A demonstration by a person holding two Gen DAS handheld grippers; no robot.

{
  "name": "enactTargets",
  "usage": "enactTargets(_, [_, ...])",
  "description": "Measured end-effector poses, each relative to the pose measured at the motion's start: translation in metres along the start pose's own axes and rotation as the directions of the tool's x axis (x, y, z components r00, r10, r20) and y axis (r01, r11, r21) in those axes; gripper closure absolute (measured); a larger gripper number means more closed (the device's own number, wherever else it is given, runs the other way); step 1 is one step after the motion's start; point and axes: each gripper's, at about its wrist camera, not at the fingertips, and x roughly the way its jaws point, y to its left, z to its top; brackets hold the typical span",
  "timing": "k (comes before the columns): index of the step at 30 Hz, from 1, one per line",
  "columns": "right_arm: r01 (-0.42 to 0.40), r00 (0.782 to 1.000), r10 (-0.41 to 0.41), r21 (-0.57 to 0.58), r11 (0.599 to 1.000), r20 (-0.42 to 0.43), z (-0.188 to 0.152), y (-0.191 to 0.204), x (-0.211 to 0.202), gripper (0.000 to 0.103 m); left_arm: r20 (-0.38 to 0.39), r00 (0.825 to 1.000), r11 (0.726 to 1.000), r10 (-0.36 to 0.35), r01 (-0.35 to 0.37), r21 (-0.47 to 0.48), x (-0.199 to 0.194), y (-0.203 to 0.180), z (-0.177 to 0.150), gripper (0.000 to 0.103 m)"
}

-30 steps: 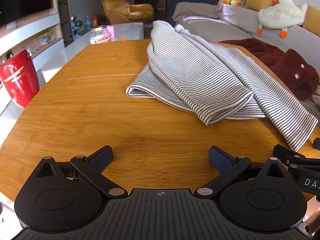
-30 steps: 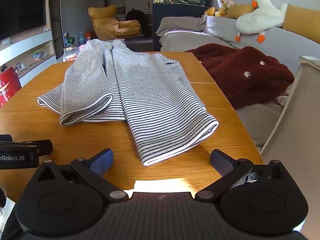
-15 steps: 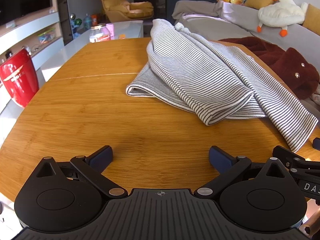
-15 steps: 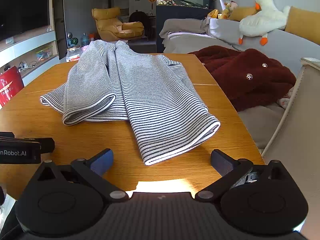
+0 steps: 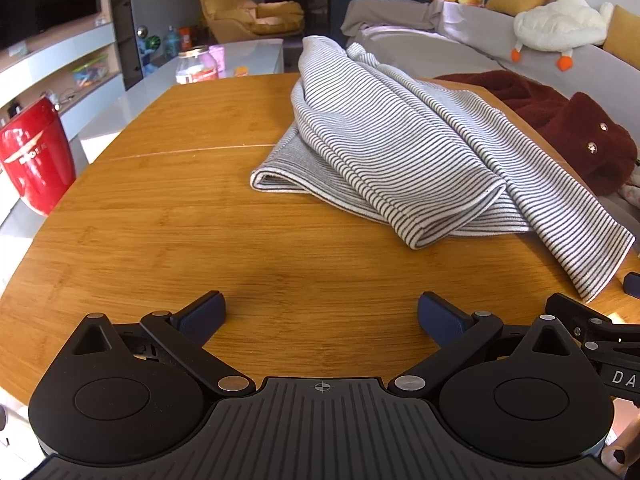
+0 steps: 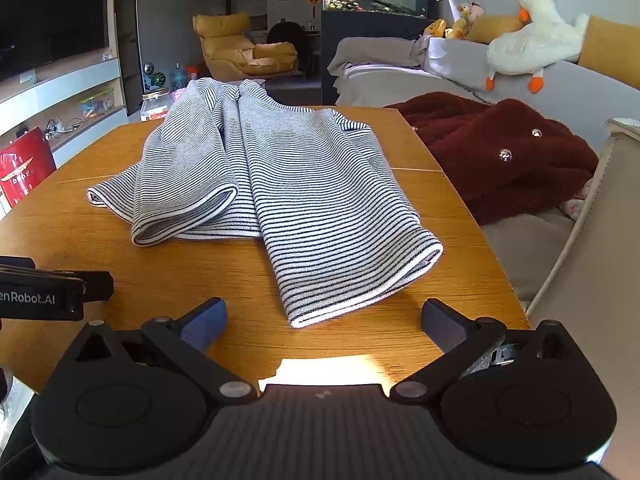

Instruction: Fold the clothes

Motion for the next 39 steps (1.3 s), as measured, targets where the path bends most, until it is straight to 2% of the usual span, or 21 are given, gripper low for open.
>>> enactTargets(4, [-0.029, 1.000, 0.029, 0.001, 1.000, 0.002, 0.002, -0.004, -0.001, 0.000, -0.001, 1.000, 1.000, -0.013, 0.013, 0.012, 0.000, 0.002, 0.000, 0.000])
enactTargets(9, [-0.154, 0.988, 0.154, 0.081, 0.985, 0.005, 0.023, -0.023, -0.002, 0.000, -0.006, 0.999, 0.999, -0.040, 0.040, 0.017, 0.004, 0.008, 0.008, 0.000])
enactTargets(11, [-0.188, 0.981, 0.182, 0.116, 0.975, 0.064, 0.038, -0.031, -0.005, 0.000, -0.013, 0.997, 0.997, -0.073, 0.073, 0.003, 0.007, 0.013, 0.017, 0.000])
enactTargets(13, [-0.225, 0.969, 0.207, 0.129, 0.966, 0.137, 0.056, -0.034, -0.003, 0.000, 0.015, 0.994, 0.994, -0.111, 0.111, -0.022, 0.007, 0.020, 0.029, 0.000])
enactTargets(15, [-0.256, 0.949, 0.224, 0.130, 0.958, 0.220, 0.075, -0.033, 0.002, 0.000, 0.049, 0.990, 0.991, -0.133, 0.134, -0.027, 0.009, 0.026, 0.042, 0.000])
enactTargets(19, [-0.327, 0.879, 0.271, 0.083, 0.941, 0.391, 0.108, -0.021, 0.027, 0.000, 0.078, 0.987, 0.989, -0.139, 0.142, -0.029, 0.021, 0.037, 0.067, 0.000])
enactTargets(22, [-0.346, 0.834, 0.297, 0.020, 0.938, 0.466, 0.130, -0.009, 0.063, 0.000, 0.077, 0.989, 0.991, -0.128, 0.131, -0.032, 0.029, 0.045, 0.083, 0.000])
enactTargets(23, [-0.350, 0.828, 0.303, 0.014, 0.937, 0.471, 0.135, -0.006, 0.078, 0.000, 0.080, 0.988, 0.990, -0.134, 0.136, -0.031, 0.030, 0.048, 0.088, 0.000])
enactTargets(26, [-0.421, 0.839, 0.356, 0.076, 0.904, 0.413, 0.141, -0.012, 0.126, 0.000, 0.086, 0.984, 0.987, -0.158, 0.161, -0.019, 0.034, 0.054, 0.103, 0.000])
enactTargets(27, [-0.467, 0.839, 0.401, 0.108, 0.878, 0.368, 0.143, -0.018, 0.137, 0.000, 0.090, 0.982, 0.986, -0.163, 0.165, -0.015, 0.036, 0.055, 0.109, 0.000])
enactTargets(29, [-0.547, 0.826, 0.492, 0.180, 0.817, 0.275, 0.147, -0.028, 0.160, 0.000, 0.092, 0.981, 0.984, -0.173, 0.175, -0.011, 0.043, 0.057, 0.120, 0.000])
enactTargets(31, [-0.603, 0.797, 0.582, 0.258, 0.755, 0.162, 0.145, -0.037, 0.178, 0.000, 0.087, 0.978, 0.981, -0.188, 0.191, -0.022, 0.051, 0.057, 0.131, 0.000])
enactTargets(32, [-0.613, 0.787, 0.602, 0.277, 0.740, 0.133, 0.142, -0.038, 0.181, 0.000, 0.085, 0.976, 0.979, -0.201, 0.204, -0.025, 0.054, 0.056, 0.136, 0.000])
enactTargets(39, [-0.713, 0.686, 0.727, 0.226, 0.664, 0.030, 0.106, -0.040, 0.149, 0.000, 0.062, 0.964, 0.966, -0.257, 0.258, -0.007, 0.063, 0.051, 0.149, 0.000])
